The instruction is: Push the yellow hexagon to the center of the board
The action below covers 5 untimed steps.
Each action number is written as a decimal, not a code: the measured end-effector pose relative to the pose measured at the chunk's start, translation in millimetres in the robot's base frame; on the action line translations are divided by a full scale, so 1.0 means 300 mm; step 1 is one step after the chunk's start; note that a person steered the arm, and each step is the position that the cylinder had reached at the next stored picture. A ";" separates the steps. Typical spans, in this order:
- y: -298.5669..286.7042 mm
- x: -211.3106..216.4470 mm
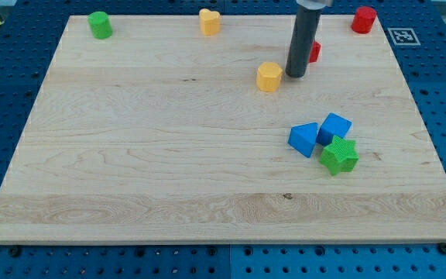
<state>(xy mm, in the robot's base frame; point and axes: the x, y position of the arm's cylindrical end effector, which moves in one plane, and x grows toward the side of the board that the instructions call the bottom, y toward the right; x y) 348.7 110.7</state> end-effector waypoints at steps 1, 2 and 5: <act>-0.102 0.000; -0.136 0.021; -0.141 0.112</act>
<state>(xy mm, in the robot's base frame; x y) 382.4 68.4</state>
